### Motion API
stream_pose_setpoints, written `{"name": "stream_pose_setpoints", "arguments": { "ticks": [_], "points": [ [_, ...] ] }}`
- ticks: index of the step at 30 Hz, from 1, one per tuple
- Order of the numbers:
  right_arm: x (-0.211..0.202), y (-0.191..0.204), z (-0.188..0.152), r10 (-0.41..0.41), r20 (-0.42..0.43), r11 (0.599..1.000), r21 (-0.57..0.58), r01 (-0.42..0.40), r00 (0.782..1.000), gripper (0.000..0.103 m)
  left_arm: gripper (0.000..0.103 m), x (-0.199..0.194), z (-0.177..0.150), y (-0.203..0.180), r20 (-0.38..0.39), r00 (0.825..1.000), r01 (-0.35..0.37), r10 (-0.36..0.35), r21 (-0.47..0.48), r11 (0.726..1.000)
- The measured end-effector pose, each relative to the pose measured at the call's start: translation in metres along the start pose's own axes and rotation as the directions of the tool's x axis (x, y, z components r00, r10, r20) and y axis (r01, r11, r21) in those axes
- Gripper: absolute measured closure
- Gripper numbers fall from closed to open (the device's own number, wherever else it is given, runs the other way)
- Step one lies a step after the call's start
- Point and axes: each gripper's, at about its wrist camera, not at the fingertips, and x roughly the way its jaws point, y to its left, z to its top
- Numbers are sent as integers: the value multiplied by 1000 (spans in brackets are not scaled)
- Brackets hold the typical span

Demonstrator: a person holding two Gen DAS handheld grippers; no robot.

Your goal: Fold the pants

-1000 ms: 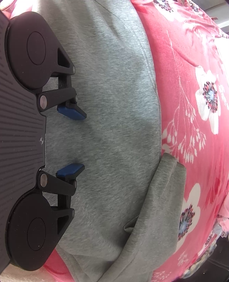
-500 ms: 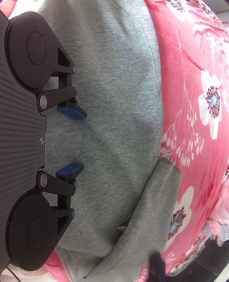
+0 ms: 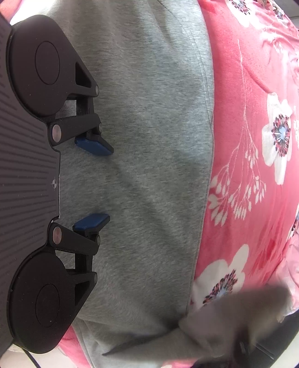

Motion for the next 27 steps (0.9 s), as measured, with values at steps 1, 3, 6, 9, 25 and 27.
{"name": "stream_pose_setpoints", "arguments": {
  "ticks": [1, 3, 6, 9, 25, 27],
  "points": [
    [-23, -35, 2, -10, 56, 992, 126, 3, 998, 0, 0, 0, 0, -1, 0, 1000, -4, 4, 1, 1000],
    [-69, -105, -9, -78, 143, 936, 352, 23, 987, 0, 0, 1, 0, -2, 2, 1000, -10, 10, 2, 1000],
    [-120, -196, -63, -230, 182, 788, 611, 73, 956, 0, 0, 1, 0, -2, 4, 1000, -11, 11, 4, 1000],
    [-130, -271, -152, -244, 75, 530, 845, 69, 967, 0, 0, 1, 0, -1, 1, 1000, -11, 11, 2, 1000],
    [-158, -291, -206, -384, -63, 469, 846, 254, 921, 0, 0, 4, 3, -4, -15, 999, -37, 37, 31, 999],
    [-157, -269, -185, -386, -54, 584, 758, 289, 921, 0, 0, 4, 4, -4, -17, 999, -39, 39, 34, 999]
  ]
}}
